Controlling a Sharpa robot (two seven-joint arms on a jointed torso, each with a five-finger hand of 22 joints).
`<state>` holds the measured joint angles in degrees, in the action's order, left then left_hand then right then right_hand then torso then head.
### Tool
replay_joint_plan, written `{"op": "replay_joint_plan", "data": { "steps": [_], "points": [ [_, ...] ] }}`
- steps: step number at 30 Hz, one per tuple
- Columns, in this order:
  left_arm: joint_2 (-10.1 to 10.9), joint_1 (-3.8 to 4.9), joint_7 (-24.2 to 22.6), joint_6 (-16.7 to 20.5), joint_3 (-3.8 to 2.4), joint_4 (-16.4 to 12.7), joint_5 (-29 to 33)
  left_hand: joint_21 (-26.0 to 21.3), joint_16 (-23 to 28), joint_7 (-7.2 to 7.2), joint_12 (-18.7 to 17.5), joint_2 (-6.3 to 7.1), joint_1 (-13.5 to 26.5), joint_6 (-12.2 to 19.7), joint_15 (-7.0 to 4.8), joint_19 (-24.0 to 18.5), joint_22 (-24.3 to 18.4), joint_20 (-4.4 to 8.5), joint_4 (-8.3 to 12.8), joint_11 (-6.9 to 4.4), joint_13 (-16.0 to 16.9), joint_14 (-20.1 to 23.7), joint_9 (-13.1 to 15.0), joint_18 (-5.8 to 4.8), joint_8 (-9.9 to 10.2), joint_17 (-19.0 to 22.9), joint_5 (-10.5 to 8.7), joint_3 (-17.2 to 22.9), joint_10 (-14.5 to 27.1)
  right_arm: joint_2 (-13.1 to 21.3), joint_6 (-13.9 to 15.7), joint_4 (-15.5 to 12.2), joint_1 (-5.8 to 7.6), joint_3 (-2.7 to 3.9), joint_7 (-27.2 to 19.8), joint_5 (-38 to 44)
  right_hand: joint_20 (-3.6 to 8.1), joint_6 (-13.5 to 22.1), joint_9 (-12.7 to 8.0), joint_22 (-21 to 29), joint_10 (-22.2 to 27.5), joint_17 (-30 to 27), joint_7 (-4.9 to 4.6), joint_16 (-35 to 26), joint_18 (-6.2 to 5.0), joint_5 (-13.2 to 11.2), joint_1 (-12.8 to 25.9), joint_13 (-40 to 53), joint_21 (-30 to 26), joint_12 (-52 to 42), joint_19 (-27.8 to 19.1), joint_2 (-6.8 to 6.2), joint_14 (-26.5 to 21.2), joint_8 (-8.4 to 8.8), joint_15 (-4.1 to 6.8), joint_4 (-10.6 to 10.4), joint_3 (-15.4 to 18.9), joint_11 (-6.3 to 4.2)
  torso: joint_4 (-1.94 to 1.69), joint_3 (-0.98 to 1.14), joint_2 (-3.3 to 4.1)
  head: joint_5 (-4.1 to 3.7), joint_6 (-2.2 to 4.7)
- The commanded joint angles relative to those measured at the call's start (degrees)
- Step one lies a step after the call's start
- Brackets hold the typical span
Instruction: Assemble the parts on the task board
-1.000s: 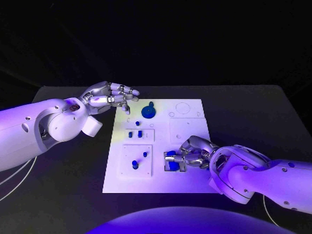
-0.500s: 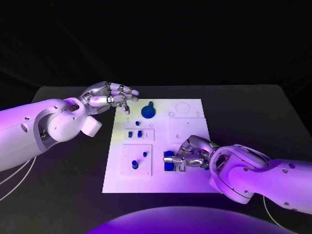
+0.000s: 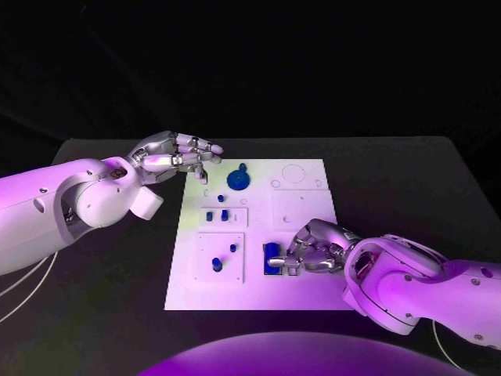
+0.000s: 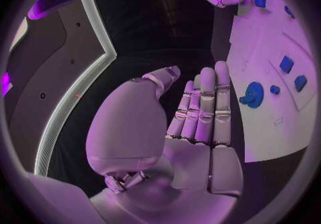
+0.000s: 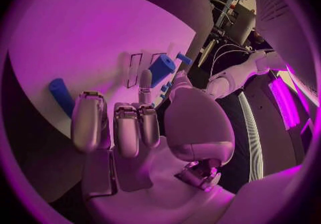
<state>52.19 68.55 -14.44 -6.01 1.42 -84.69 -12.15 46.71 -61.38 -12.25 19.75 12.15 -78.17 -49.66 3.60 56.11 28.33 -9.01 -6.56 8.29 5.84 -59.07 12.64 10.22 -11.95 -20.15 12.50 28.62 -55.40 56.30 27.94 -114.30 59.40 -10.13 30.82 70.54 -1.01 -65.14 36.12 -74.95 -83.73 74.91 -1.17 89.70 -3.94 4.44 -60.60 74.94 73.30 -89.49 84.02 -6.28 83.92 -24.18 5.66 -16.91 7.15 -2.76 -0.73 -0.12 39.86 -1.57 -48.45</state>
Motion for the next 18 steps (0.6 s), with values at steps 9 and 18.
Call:
{"op": "replay_joint_plan", "data": {
  "steps": [9, 18],
  "points": [
    [-0.12, 0.02, -0.2, -0.85, -0.01, 0.05, -0.12, -0.21, -0.12, 0.0, 0.23, 0.09, 0.48, 0.43, 0.17, 0.23, -0.06, 0.02, 0.07, 0.0, 0.08, 0.29, -0.09, 0.35, 0.2, -0.02, 0.01, -0.38, 0.46, 0.61, -3.59, -0.66, 0.08, 0.01, -1.48, 0.78, 0.54, 0.05, 0.14, -11.23, -6.21, 15.0, 0.25, 0.28, 1.04, -0.11, -4.27, 14.94, 0.54, -0.34, 1.9, 0.17, 6.06, -0.81, 0.37, 0.15, -0.5, -0.19, -0.09, -0.05, 0.03, 0.0, 0.04],
    [-0.06, 0.02, -0.19, -0.86, 0.0, 0.0, -0.12, -0.21, -0.12, 0.0, 0.23, 0.09, 0.48, 0.43, 0.17, 0.23, -0.06, 0.02, 0.07, 0.0, 0.08, 0.29, -0.09, 0.35, 0.2, -0.02, 0.01, -0.38, 0.46, 0.03, -4.08, 0.36, 0.1, 0.01, -0.8, 0.94, 0.6, 0.08, 0.2, -11.27, -6.22, 15.09, 0.32, 0.3, 1.08, -0.26, -5.66, 14.96, 0.73, -0.36, 1.95, 1.67, 6.08, -1.0, 0.43, 0.16, -0.73, -0.26, -0.14, -0.06, 0.1, 0.07, -0.05]
  ]
}}
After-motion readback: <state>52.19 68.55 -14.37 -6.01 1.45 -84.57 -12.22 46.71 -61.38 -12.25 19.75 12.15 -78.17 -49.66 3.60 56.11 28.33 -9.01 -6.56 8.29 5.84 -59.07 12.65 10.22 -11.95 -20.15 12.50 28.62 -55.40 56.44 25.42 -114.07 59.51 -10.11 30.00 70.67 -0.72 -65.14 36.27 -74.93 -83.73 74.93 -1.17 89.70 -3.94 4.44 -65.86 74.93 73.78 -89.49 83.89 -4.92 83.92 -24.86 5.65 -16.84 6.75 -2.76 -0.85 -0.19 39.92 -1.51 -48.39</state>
